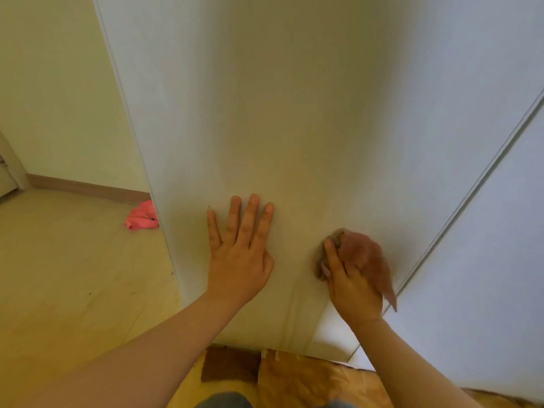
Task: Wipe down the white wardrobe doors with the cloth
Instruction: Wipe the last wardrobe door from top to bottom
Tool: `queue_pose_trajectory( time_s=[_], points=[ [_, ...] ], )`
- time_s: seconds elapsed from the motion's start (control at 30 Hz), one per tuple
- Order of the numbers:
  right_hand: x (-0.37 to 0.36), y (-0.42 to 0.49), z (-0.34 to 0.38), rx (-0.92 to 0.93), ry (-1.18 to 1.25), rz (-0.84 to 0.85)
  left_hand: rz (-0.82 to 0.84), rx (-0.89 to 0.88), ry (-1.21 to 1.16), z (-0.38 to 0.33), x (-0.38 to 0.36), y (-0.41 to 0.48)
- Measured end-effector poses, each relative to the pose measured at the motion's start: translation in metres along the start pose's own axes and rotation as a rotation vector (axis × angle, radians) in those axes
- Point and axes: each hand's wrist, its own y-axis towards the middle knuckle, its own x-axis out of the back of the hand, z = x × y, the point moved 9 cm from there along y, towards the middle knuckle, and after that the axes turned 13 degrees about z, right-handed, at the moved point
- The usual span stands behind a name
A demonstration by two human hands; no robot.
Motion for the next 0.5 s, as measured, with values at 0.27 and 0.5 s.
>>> queue_pose_trajectory(
  time_s=[0.27, 0.5],
  points=[
    [0.030, 0.017, 0.028, 0.164, 0.387, -0.132, 0.117, -0.008, -0.490, -0.016, 0.004, -0.022],
    [-0.008, 0.031, 0.071, -0.398, 1.419, 0.328, 0.353, 0.544, -1.348, 0.010, -0.020, -0.034]
  ],
)
